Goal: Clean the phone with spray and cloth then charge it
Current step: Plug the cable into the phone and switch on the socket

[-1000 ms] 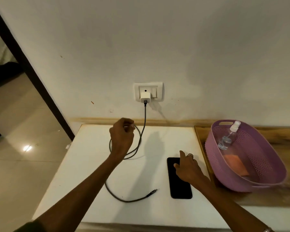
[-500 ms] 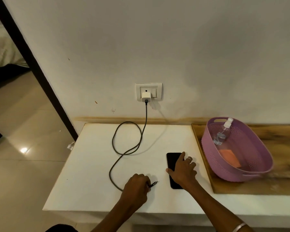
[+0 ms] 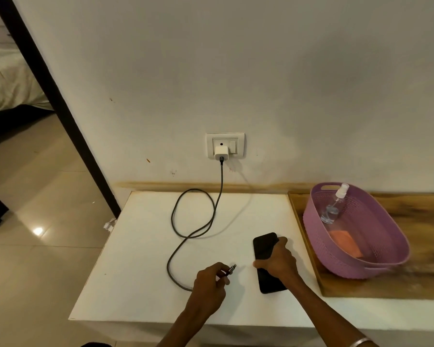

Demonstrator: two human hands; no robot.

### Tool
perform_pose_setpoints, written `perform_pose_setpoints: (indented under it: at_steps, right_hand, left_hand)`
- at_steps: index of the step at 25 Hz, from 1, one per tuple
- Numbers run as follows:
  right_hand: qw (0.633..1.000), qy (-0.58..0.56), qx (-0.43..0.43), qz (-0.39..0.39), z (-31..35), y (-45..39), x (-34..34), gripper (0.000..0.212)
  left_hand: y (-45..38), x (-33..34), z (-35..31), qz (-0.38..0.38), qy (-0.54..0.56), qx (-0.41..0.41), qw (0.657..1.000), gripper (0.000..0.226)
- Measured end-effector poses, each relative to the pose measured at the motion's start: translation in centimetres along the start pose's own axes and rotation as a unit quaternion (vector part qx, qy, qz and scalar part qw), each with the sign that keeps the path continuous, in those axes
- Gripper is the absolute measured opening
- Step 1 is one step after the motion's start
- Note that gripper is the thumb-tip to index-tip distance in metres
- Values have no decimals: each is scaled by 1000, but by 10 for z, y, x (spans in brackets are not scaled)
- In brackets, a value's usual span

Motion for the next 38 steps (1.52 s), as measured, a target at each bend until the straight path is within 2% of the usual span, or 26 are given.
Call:
perform_pose_setpoints:
  at_steps: [2,4,7,12,16,19,25,28,32,38]
  right_hand:
    - [998,-53,10,38,-6,-1,0,107]
    - [981,-166,64,73,-15,4,-2,104]
    - [911,-371,144,105,-24,16,-10,96]
    - [810,-521,205,176,-23,29,-32,70]
    - [725,-620,143,264,-4,42,-52,58]
    - [664,-679,104,294,12,49,-71,53]
    - [557,-753,151,317,46,66,-95,71]
    - [537,-771,155,306,62,76,-105,71]
    - [558,-768,141,281,73,84,-116,56]
    - [556,-779,135,258,82,95,-120,47]
  left_hand:
    - [-1,-2,-3,-23,11,2,1000,31]
    - [0,-5,-8,-45,37,-4,998,27]
    - [3,-13,-19,-67,66,-8,996,13]
    - [8,-26,-39,-83,94,-21,992,15]
    - [20,-33,-59,-83,120,-18,989,15]
    - [32,-39,-78,-81,151,-3,985,14]
    - [55,-47,-111,-71,188,8,980,15]
    - [64,-55,-130,-86,213,13,973,16]
    - [70,-66,-147,-108,238,21,965,14]
    - [73,-73,-155,-118,247,6,962,11]
Point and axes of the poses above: each hand's wrist, its own y-axis away from the middle knuckle, its own x-axis out of the palm, z = x × y, the point moved 3 cm from there along -y, towards the middle knuckle, and after that the axes turned 9 degrees about -z, right-handed, at the moved point
